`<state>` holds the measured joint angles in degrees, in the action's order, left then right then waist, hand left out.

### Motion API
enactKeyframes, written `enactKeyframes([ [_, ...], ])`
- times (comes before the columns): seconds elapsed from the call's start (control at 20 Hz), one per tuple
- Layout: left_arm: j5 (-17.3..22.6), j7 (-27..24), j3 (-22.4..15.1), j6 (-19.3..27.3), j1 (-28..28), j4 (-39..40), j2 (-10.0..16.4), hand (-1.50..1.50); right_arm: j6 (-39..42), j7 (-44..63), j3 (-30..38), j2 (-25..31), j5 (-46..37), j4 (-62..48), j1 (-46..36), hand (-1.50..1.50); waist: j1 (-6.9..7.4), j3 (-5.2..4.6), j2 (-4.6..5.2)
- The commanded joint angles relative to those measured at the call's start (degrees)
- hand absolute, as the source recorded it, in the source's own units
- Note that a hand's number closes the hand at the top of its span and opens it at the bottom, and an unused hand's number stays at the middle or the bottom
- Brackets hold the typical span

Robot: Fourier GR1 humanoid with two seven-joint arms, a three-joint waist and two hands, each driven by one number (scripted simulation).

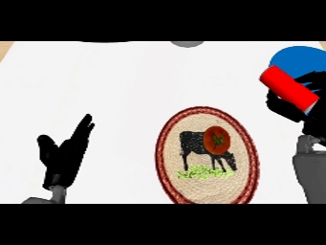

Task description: Pick the can from the placemat and place it in the plate

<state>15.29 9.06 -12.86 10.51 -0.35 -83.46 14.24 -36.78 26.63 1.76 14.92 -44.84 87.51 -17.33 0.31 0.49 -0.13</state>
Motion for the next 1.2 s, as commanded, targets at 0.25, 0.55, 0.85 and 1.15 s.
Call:
enactKeyframes([
  [0.25,-0.3,0.4,-0.1,-1.7,0.4,1.7,-0.5,0.0,-6.0,-22.4,14.9,9.6,15.6,-27.6,-9.7,1.5,1.32,-0.3,0.86],
  [0.55,-1.3,0.2,-0.6,-1.6,-1.6,4.8,-2.6,0.0,-2.0,-36.4,21.9,15.3,23.5,-43.5,-17.3,1.5,1.61,-0.27,1.2],
  [0.85,-2.0,3.9,-0.9,-0.8,-2.6,0.9,-2.0,0.0,2.1,-34.5,24.7,20.2,23.6,-59.2,-21.2,1.5,2.78,-0.25,1.51],
  [1.15,-2.6,1.8,-2.2,-1.5,-3.1,1.9,-3.6,0.0,12.0,-34.7,20.9,23.3,20.0,-68.9,-24.0,-1.5,4.35,-0.05,2.37],
])
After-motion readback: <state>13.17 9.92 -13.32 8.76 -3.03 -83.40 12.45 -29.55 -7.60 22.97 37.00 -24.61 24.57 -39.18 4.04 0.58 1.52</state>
